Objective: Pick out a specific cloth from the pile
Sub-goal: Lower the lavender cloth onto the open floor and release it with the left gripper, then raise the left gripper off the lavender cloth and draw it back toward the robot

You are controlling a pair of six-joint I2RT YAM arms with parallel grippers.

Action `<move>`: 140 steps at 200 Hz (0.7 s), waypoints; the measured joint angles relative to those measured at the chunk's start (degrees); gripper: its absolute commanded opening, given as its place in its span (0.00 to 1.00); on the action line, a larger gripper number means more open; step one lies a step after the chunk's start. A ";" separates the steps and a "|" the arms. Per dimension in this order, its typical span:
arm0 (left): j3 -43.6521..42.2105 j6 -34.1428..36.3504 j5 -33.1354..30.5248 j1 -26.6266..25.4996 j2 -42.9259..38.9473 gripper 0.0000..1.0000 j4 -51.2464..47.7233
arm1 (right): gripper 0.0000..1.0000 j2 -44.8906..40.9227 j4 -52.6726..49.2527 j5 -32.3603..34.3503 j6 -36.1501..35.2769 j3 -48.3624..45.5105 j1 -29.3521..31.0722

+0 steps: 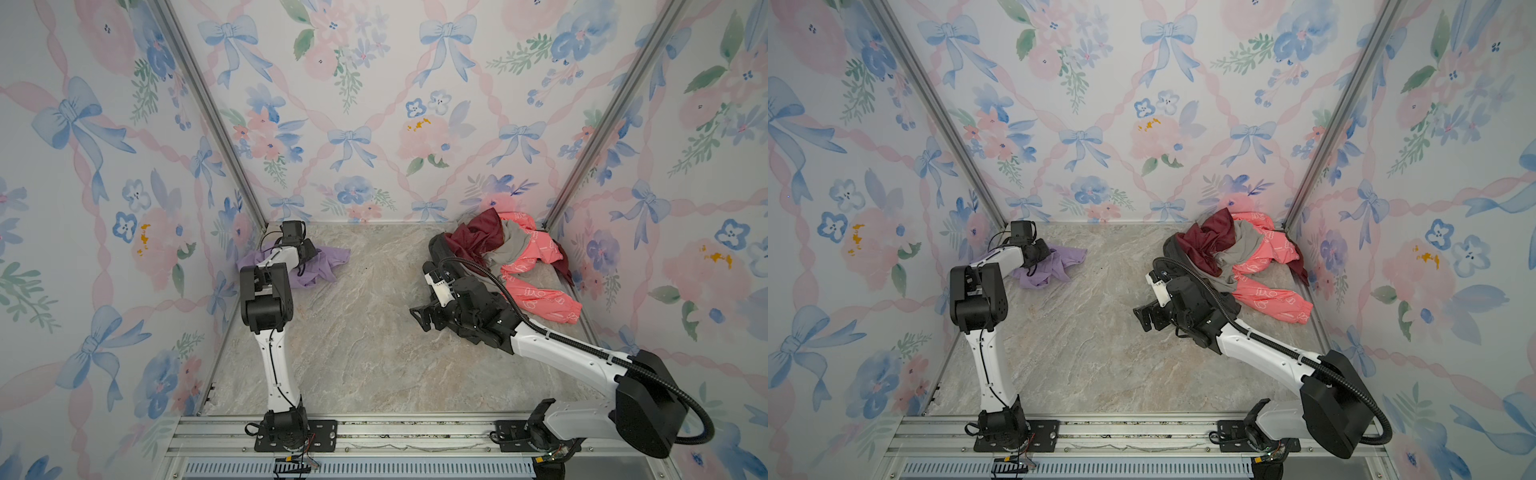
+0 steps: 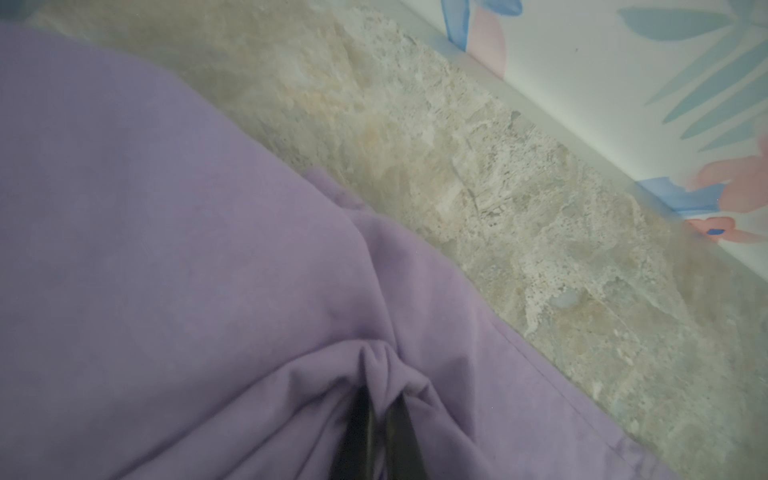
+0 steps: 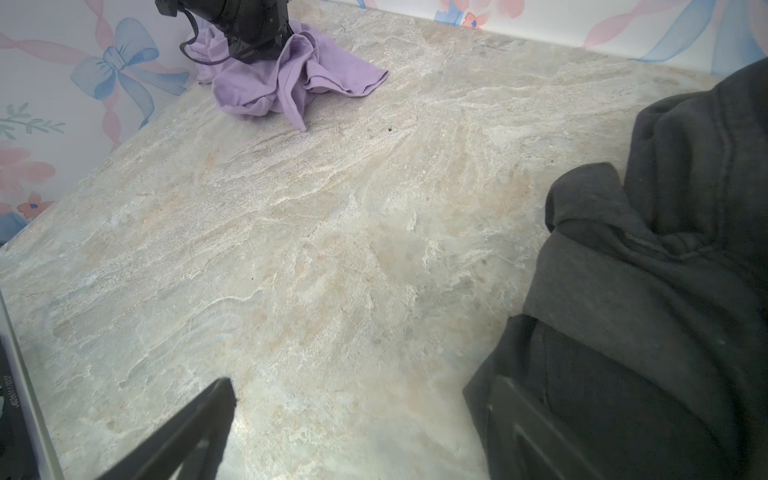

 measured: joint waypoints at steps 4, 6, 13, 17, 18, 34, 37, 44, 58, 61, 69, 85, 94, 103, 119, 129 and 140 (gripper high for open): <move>0.87 -0.02 0.00 -0.13 0.59 0.01 -0.39 | 0.99 0.09 0.00 -0.07 0.02 0.02 -0.15; 1.36 0.00 0.00 -0.26 0.87 0.01 -0.63 | 0.99 0.11 0.00 -0.17 0.02 0.04 -0.22; 2.99 0.00 -0.02 -0.68 1.97 0.01 -1.27 | 0.99 0.11 0.00 -0.37 0.07 0.04 -0.35; 4.09 0.00 -0.07 -0.98 2.64 0.01 -1.64 | 0.99 0.11 0.02 -0.44 0.09 0.04 -0.46; 4.26 0.00 -0.04 -1.03 2.73 0.01 -1.66 | 0.99 0.11 0.04 -0.46 0.09 0.04 -0.48; 7.50 0.00 -0.07 -2.58 4.66 0.01 -2.67 | 0.99 0.11 0.07 -0.72 0.26 0.11 -0.94; 7.98 -0.02 -0.07 -2.91 4.96 0.01 -2.78 | 0.99 0.11 0.07 -0.79 0.28 0.11 -1.05; 9.07 -0.02 -0.04 -3.69 5.60 0.01 -3.04 | 1.00 0.11 0.07 -0.85 0.46 0.11 -1.38; 10.95 -0.04 0.02 -5.18 6.86 0.02 -3.17 | 1.00 0.02 0.04 -0.85 0.48 0.11 -1.92; 11.37 -0.04 0.02 -5.55 7.13 0.02 -3.19 | 1.00 -0.02 0.04 -0.85 0.48 0.09 -2.12; 12.04 -0.04 0.02 -6.19 7.58 0.03 -3.23 | 1.00 -0.24 -0.02 -0.85 0.46 0.09 -2.49; 12.85 -0.07 0.13 -7.13 7.96 0.06 -3.52 | 1.00 -0.96 -0.15 -0.83 0.46 0.09 -3.30; 12.96 -0.22 0.24 -7.45 7.96 0.10 -3.85 | 1.00 -1.55 -0.17 -0.81 0.44 0.11 -3.98; 13.03 -0.44 0.22 -7.65 7.96 0.18 -4.02 | 1.00 -2.14 -0.24 -0.83 0.44 0.09 -4.74; 13.11 -0.50 0.26 -7.87 7.80 0.40 -4.11 | 0.99 -3.04 -0.50 -0.74 0.42 0.09 -6.25; 13.11 0.00 0.26 -8.15 7.26 0.53 -4.44 | 0.99 -3.61 -0.55 -0.70 0.44 0.09 -7.32; 13.03 0.24 0.17 -8.57 6.29 0.64 -5.33 | 0.98 -4.35 -0.55 -0.46 0.57 0.11 -8.59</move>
